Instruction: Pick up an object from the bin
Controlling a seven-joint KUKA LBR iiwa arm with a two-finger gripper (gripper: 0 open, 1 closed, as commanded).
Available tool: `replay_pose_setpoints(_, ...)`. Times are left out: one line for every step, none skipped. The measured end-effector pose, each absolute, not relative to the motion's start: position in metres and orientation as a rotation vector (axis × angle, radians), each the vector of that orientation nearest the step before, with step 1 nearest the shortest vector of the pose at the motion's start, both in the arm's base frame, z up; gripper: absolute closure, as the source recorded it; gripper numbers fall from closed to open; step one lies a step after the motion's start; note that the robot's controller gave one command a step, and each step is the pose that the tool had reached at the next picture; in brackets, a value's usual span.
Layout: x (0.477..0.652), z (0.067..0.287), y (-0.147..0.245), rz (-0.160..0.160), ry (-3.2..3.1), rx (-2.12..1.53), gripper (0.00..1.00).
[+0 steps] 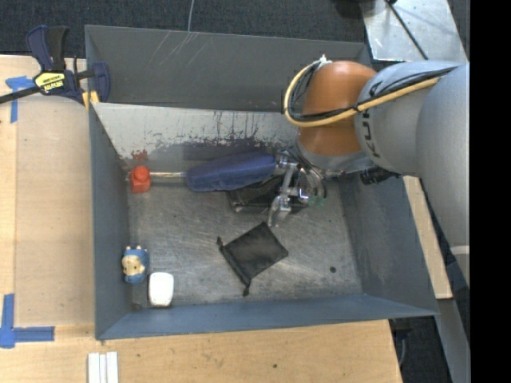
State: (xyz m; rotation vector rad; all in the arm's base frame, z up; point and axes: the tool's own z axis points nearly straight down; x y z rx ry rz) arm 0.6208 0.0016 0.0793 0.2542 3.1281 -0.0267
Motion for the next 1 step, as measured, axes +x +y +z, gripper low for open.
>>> replay_pose_setpoints(0.6208, 0.0791, 0.0012, -0.022, 3.128, 0.253, 1.00)
